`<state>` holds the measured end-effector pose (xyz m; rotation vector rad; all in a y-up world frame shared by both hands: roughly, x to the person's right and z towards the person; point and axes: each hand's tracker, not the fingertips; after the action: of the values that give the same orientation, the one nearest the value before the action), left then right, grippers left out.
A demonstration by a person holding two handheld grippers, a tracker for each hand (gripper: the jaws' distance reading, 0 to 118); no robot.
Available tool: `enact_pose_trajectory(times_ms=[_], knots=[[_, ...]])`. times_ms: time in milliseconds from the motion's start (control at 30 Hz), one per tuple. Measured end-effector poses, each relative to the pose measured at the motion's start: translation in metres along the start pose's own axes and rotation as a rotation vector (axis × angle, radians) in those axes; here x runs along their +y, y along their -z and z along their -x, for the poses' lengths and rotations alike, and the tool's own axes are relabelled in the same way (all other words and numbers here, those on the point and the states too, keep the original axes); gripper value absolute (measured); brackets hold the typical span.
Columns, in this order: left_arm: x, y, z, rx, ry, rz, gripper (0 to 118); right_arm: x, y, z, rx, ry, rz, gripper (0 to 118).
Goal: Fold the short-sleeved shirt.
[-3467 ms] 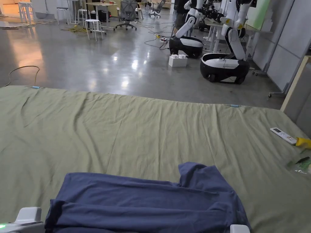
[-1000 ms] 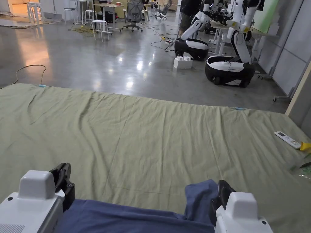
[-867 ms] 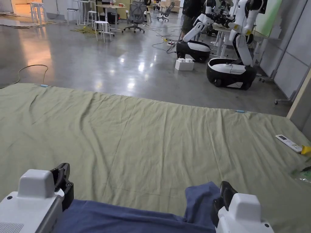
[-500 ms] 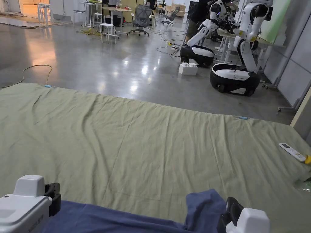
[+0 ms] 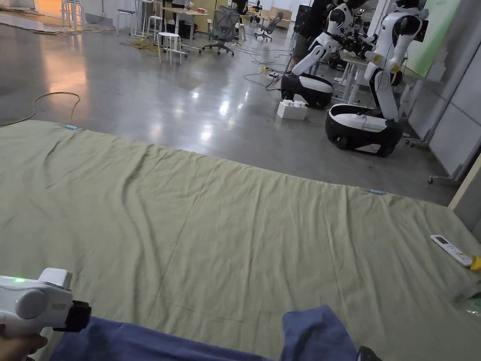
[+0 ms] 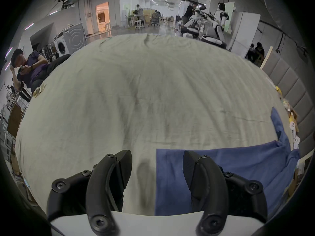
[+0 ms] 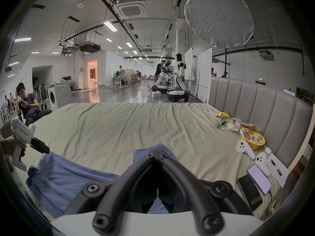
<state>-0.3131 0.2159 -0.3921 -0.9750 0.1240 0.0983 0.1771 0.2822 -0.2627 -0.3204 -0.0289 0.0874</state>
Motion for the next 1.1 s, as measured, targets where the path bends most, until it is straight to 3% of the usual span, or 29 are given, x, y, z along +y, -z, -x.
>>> enact_pose_trajectory(times_ms=[100,300,400,467,533,667,767,933,1100], knots=[[-0.001,0.024,-0.001,0.069,0.017,0.102,64,-0.007,0.003,-0.004,-0.002,0.007,0.038,0],[-0.002,0.022,-0.004,0.066,-0.007,0.074,63,-0.014,0.006,-0.011,-0.015,0.009,0.066,0],[-0.005,0.019,-0.011,0.069,0.041,0.043,46,-0.018,0.016,-0.015,-0.011,0.025,0.11,0],[-0.006,0.014,-0.018,0.055,0.101,0.019,19,-0.022,0.027,-0.021,-0.011,0.047,0.138,0],[-0.01,0.011,-0.022,0.066,0.141,0.014,7,-0.023,0.041,-0.027,-0.023,0.056,0.185,0],[-0.011,0.007,-0.017,0.052,0.114,0.001,5,-0.023,0.083,-0.046,-0.014,0.06,0.331,3],[-0.013,0.002,-0.013,0.046,0.095,-0.026,5,-0.024,0.119,-0.06,0.005,0.05,0.436,22],[-0.017,-0.009,-0.012,0.033,0.074,-0.069,4,-0.031,0.181,-0.075,0.024,0.014,0.618,74],[-0.02,-0.022,-0.018,0.034,0.083,-0.094,4,-0.042,0.218,-0.073,0.023,-0.008,0.733,76]])
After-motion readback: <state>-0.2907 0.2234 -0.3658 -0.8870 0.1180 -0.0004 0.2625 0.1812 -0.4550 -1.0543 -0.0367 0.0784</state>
